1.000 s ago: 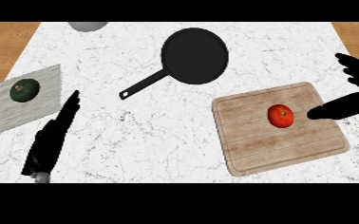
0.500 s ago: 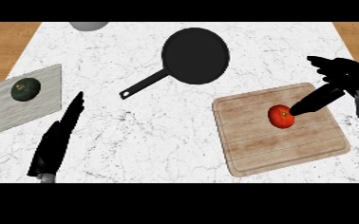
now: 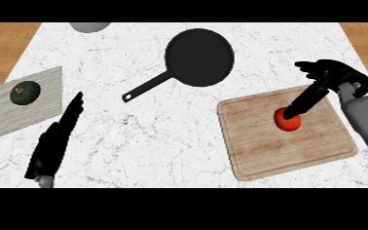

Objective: Pick the tomato from the cutting board and place it in the pan

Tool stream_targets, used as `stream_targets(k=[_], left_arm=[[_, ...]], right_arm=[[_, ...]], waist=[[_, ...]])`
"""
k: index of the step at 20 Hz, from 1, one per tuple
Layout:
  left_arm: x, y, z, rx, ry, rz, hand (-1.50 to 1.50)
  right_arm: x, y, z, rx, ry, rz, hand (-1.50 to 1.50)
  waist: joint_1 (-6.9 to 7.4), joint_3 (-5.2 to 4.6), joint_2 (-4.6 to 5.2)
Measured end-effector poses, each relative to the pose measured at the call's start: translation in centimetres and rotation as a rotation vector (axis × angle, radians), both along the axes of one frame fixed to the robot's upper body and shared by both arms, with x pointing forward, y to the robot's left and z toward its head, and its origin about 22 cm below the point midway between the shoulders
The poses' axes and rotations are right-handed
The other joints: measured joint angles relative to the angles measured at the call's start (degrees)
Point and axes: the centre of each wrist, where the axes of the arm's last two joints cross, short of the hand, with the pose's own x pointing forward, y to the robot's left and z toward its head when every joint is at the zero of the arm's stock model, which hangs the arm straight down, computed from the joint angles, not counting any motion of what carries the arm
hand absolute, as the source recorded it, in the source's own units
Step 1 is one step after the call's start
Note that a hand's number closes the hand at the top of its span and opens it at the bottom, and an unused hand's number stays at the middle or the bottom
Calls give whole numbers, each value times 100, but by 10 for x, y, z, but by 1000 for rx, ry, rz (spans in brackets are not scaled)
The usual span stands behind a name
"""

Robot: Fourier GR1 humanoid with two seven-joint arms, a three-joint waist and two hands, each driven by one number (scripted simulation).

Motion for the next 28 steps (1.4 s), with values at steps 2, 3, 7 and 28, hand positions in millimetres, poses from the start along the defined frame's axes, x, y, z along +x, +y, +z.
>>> stream_targets(k=[2, 3, 7, 28], left_arm=[[0, 2, -3, 5, 0, 1, 0], [0, 2, -1, 6, 1, 3, 0], [0, -3, -5, 0, 3, 0, 0], [3, 4, 0, 0, -2, 12, 0]], right_arm=[[3, 1, -4, -2, 18, 7, -150], [4, 4, -7, -8, 29, 14, -150], [6, 12, -16, -36, 70, 22, -150], [-2, 16, -71, -85, 205, 26, -150]], waist=[[-7, -1, 1], [-10, 0, -1], [-20, -1, -5], [-57, 1, -8]])
